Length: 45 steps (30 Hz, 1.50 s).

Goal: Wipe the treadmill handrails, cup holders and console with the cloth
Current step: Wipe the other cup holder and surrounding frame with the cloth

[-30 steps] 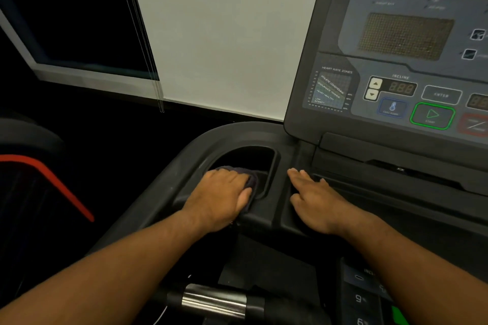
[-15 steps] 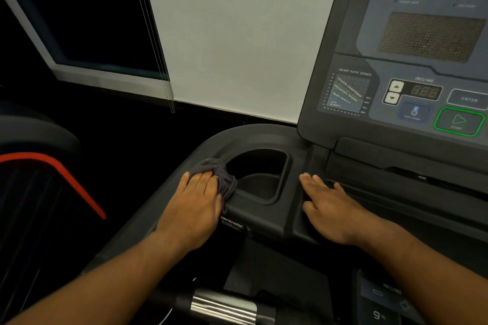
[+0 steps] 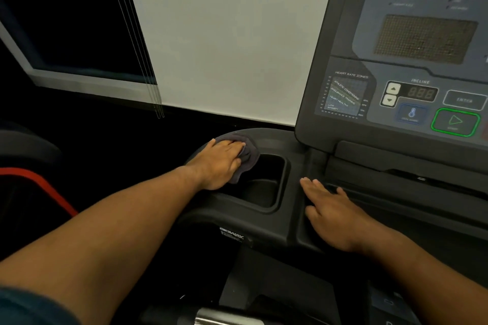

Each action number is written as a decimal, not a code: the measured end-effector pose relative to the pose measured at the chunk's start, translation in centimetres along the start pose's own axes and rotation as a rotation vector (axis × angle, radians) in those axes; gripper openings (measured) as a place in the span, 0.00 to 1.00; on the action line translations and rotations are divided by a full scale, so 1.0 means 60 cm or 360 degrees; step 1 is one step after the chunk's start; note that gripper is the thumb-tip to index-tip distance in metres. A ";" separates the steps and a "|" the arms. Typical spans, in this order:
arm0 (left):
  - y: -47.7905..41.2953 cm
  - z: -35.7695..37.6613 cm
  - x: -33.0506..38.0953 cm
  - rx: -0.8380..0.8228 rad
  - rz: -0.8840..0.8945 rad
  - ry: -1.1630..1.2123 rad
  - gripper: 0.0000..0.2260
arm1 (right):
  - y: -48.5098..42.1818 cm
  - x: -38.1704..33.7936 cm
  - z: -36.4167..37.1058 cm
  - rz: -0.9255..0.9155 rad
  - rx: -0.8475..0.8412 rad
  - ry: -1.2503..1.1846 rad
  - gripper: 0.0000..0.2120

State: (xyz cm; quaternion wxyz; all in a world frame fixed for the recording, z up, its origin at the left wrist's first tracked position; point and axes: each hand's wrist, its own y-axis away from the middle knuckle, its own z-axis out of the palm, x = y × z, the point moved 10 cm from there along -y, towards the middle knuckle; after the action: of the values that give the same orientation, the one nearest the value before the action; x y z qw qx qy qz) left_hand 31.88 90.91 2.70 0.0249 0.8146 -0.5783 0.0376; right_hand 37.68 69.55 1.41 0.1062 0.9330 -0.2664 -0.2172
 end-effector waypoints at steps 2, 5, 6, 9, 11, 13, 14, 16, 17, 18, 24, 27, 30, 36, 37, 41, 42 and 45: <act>0.026 0.000 0.002 0.0043 -0.0013 0.0045 0.20 | 0.004 -0.001 -0.001 0.0019 0.0006 0.0039 0.29; 0.082 -0.002 -0.006 0.0138 -0.0107 0.0004 0.17 | 0.004 -0.009 -0.009 0.0086 0.0016 0.0192 0.28; 0.102 -0.003 -0.007 0.0156 -0.0149 -0.0001 0.16 | 0.003 -0.012 -0.011 0.0117 0.0008 0.0268 0.28; 0.162 0.008 0.004 0.0166 -0.0308 -0.0068 0.19 | -0.001 -0.027 -0.017 0.0212 -0.0013 0.0434 0.26; 0.213 0.020 0.009 0.0213 -0.0498 -0.0202 0.22 | -0.005 -0.040 -0.023 0.0255 0.0020 0.0480 0.26; 0.256 0.027 0.016 0.0295 -0.0657 -0.0325 0.23 | -0.006 -0.064 -0.026 0.0200 0.0104 0.0459 0.26; 0.270 0.032 0.019 0.0334 -0.0723 -0.0374 0.24 | -0.006 -0.080 -0.021 0.0121 0.0121 0.0447 0.26; 0.278 0.033 0.012 0.0294 -0.0860 -0.0390 0.25 | -0.007 -0.110 0.003 -0.0040 0.0062 0.0417 0.28; 0.272 0.031 0.000 0.0290 -0.0903 -0.0370 0.25 | -0.006 -0.117 0.016 -0.0078 0.0002 0.0405 0.28; 0.261 0.027 -0.016 0.0274 -0.0941 -0.0352 0.26 | -0.007 -0.119 0.026 -0.0094 -0.0054 0.0403 0.28; 0.170 0.022 -0.190 0.0047 -0.1377 0.0323 0.30 | -0.016 -0.116 0.036 -0.0098 -0.0226 0.0464 0.27; 0.115 0.033 -0.220 -0.0083 -0.1386 0.0362 0.31 | -0.020 -0.128 0.053 -0.0142 -0.0293 0.0621 0.26; 0.073 0.026 -0.215 -0.0001 -0.1415 0.0469 0.28 | -0.030 -0.128 0.057 -0.0083 -0.0237 0.0643 0.26; 0.045 0.002 -0.162 0.0112 -0.1136 0.0437 0.25 | -0.045 -0.130 0.055 -0.0040 -0.0243 0.0729 0.24; 0.056 0.002 -0.154 0.0104 -0.1079 0.0388 0.25 | -0.046 -0.132 0.054 -0.0041 -0.0237 0.0727 0.23; 0.137 0.001 -0.123 0.0026 -0.0984 0.0102 0.29 | -0.045 -0.133 0.048 -0.0031 -0.0200 0.0645 0.22; 0.163 0.005 -0.125 0.0007 -0.1014 0.0097 0.30 | -0.042 -0.133 0.047 -0.0036 -0.0195 0.0629 0.22; 0.250 0.009 -0.155 -0.0040 -0.1195 0.0175 0.29 | -0.037 -0.137 0.044 -0.0064 -0.0189 0.0617 0.23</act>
State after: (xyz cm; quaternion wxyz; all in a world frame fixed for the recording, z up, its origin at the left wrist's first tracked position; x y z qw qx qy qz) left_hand 14.70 94.65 1.28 0.0780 0.9662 -0.2376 0.0624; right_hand 31.17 75.65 1.25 0.2060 0.9546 -0.2090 -0.0511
